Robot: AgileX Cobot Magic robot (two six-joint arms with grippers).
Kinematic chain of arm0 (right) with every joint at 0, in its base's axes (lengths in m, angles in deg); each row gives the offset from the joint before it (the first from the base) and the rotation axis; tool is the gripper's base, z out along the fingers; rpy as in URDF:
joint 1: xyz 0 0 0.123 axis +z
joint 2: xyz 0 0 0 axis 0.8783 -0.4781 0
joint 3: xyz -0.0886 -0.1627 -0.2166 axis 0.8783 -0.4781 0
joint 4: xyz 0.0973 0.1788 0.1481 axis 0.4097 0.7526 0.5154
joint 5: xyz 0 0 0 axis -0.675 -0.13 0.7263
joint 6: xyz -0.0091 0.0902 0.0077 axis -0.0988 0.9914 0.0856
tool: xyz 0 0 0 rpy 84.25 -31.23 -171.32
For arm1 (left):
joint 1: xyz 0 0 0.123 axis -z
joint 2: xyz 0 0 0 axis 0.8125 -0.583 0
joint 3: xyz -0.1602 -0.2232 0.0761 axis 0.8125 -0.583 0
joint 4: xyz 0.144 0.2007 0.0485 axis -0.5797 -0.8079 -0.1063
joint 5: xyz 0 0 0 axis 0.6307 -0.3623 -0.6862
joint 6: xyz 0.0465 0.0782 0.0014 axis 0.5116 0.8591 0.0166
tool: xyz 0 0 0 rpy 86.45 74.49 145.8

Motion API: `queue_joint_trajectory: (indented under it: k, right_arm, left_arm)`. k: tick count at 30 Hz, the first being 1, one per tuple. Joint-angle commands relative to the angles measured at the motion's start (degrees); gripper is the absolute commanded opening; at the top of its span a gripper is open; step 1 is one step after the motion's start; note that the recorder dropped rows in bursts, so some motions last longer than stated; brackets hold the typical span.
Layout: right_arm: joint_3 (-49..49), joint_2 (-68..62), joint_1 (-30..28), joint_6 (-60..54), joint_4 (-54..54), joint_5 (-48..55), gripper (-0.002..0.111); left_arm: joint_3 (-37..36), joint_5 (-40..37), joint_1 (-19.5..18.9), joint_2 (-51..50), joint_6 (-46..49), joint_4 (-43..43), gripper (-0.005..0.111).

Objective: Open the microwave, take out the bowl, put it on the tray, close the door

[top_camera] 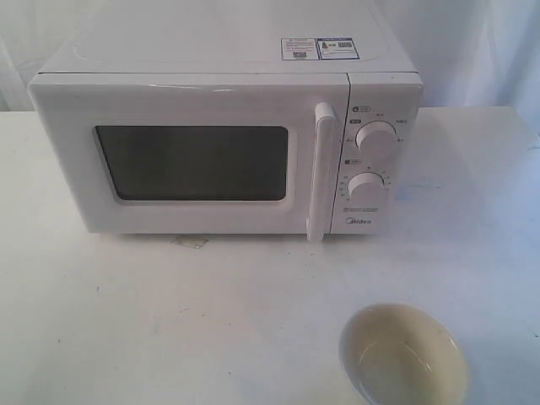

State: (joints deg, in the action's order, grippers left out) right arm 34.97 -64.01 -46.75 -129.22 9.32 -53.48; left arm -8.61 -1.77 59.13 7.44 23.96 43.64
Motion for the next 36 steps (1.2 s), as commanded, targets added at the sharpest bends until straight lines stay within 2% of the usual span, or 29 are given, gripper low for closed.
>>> queue_joint_trajectory:
  k: [1,20,22,25,29,31,33,36]
  right_arm:
    - [-2.65,6.21,-2.25,1.01,-0.14,0.40,0.000]
    - [-3.76,6.77,-2.78,9.46,-0.92,1.76,0.000]
    - [-3.76,6.77,-2.78,13.25,-8.34,3.23,0.000]
    - [-3.76,6.77,-2.78,23.49,-27.71,7.60,0.000]
    - [-3.76,6.77,-2.78,46.63,-57.88,14.62,0.000]
    - [-3.76,6.77,-2.78,57.43,-69.33,19.52,0.000]
    - [-3.76,6.77,-2.78,63.75,-73.69,25.55,0.000]
    - [-3.76,6.77,-2.78,63.96,-73.48,32.51,0.000]
  left_arm:
    - [-0.19,-0.15,-0.11,0.25,-0.08,-0.33,0.000]
    - [-0.19,0.20,-0.11,0.25,-0.08,0.00,0.000]
    - [-0.19,0.20,-0.11,0.25,-0.08,0.00,0.000]
    - [-0.19,0.20,-0.11,0.25,-0.08,0.00,0.000]
    - [-0.19,0.20,-0.11,0.25,-0.08,0.00,0.000]
    - [-0.19,0.20,-0.11,0.25,-0.08,0.00,0.000]
    - [-0.19,0.20,-0.11,0.25,-0.08,0.00,0.000]
    - [-0.19,0.20,-0.11,0.25,-0.08,0.00,0.000]
